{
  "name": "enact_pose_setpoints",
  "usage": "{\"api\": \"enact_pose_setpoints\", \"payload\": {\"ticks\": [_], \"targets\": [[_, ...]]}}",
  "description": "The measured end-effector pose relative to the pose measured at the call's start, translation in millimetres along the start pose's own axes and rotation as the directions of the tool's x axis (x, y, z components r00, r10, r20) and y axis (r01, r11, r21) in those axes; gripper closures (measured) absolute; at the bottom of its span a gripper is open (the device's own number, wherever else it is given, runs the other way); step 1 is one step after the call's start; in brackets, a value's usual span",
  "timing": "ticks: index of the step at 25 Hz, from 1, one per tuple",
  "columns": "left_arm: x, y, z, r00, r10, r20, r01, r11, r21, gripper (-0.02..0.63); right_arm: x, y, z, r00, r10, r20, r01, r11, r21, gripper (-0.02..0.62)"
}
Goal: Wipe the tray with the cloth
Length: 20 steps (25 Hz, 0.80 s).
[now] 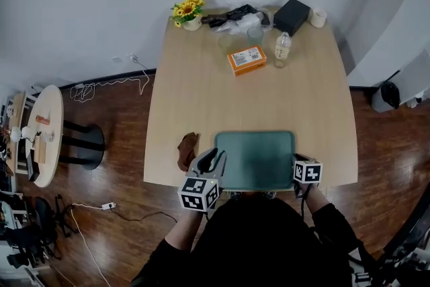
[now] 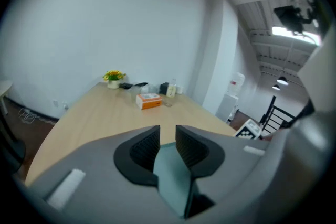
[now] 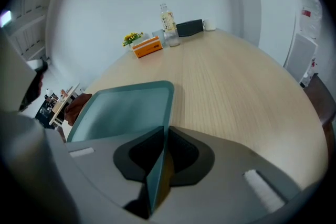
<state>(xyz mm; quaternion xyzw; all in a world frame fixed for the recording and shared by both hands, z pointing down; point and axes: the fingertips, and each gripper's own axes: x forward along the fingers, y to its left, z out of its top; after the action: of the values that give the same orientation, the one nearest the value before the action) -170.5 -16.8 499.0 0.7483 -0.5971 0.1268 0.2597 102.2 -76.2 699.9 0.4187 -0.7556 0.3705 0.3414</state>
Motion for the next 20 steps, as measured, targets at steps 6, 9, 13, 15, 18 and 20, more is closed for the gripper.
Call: {"api": "enact_pose_setpoints", "payload": {"ticks": [6, 9, 13, 15, 18, 20], "targets": [[6, 157, -101, 0.909, 0.274, -0.314, -0.298, 0.954, -0.031, 0.323, 0, 2, -2, 1.000, 0.009, -0.008, -0.009, 1.000, 0.007, 0.563], [10, 189, -139, 0.853, 0.307, -0.422, -0.345, 0.938, -0.015, 0.221, 1, 2, -1, 1.000, 0.012, -0.006, -0.012, 1.000, 0.011, 0.563], [20, 200, -168, 0.806, 0.290, -0.516, -0.350, 0.937, -0.020, 0.209, -1, 3, -3, 1.000, 0.007, -0.008, -0.007, 1.000, 0.014, 0.563], [25, 199, -175, 0.794, 0.266, -0.546, -0.346, 0.937, -0.046, 0.266, -3, 2, -3, 1.000, 0.006, -0.010, -0.006, 1.000, 0.013, 0.563], [28, 198, -167, 0.800, 0.268, -0.538, -0.336, 0.941, -0.031, 0.542, -2, -2, 4, 1.000, 0.005, -0.007, -0.005, 1.000, 0.010, 0.563], [31, 193, -158, 0.811, 0.257, -0.526, -0.309, 0.951, -0.011, 0.540, -2, -4, 11, 1.000, 0.001, 0.003, -0.001, 1.000, 0.006, 0.562]]}}
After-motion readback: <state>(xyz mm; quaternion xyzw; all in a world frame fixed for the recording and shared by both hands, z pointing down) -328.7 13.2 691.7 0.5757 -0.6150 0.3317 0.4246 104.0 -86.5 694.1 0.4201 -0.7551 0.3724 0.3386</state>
